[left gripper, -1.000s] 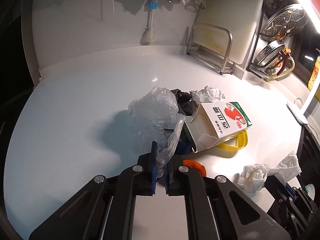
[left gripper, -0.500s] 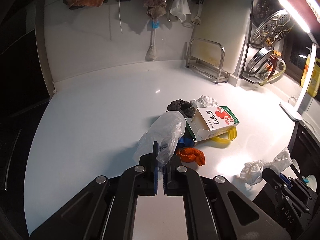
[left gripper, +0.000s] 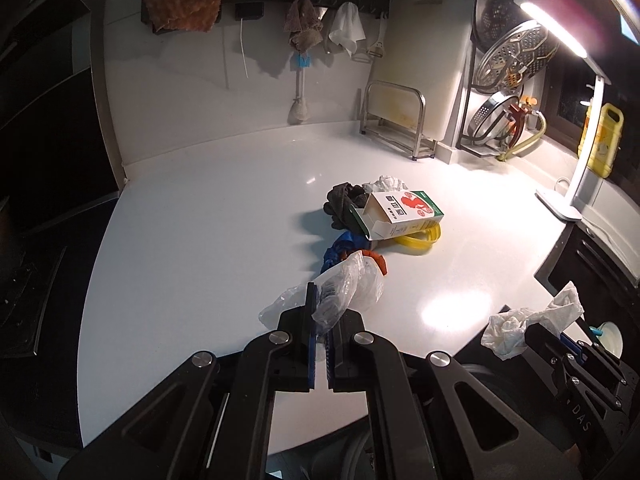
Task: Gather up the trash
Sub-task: 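Carry bag and tissue over the basket and open both tools to drop them, then move both tools back toward the remaining items on the counter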
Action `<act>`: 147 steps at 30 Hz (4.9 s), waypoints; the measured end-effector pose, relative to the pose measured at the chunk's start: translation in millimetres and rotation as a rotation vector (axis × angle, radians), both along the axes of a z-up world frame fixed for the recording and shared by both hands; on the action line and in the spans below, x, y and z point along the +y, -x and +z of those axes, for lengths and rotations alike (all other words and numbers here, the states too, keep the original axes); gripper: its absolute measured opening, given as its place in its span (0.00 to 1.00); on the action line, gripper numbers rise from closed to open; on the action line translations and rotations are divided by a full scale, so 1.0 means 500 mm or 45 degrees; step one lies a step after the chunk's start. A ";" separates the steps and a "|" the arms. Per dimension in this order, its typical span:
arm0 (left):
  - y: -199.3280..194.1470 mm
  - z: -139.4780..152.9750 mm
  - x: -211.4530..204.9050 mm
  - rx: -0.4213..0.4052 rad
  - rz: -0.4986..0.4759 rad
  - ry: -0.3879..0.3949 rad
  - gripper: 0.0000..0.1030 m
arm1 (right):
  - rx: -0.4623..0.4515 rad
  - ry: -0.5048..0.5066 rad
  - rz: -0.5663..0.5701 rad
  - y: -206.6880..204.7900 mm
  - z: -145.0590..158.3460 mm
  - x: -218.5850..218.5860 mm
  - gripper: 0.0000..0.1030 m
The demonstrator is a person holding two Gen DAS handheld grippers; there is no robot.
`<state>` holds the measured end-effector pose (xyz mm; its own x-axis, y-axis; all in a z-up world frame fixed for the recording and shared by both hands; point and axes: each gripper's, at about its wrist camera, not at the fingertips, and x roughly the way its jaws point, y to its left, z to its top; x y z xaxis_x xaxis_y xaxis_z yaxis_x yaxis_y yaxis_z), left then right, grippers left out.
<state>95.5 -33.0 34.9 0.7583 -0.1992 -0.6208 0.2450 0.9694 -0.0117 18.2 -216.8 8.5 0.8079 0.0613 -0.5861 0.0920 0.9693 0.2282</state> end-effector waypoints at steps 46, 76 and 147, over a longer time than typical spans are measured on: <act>0.261 -0.184 -0.111 0.291 -0.220 -0.063 0.04 | 0.244 -0.025 0.002 0.242 -0.156 -0.016 0.13; 0.253 -0.201 -0.078 0.319 -0.134 -0.044 0.55 | 0.246 -0.038 -0.021 0.236 -0.164 -0.020 0.57; -0.175 -0.091 0.091 0.109 0.185 0.003 0.83 | 0.168 0.068 0.268 -0.327 -0.079 0.096 0.68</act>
<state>182.8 12.4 -10.8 0.7238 -0.0931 -0.6837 0.1005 0.9945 -0.0291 181.9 -168.8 -31.0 0.6968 0.1861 -0.6927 -0.0876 0.9806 0.1753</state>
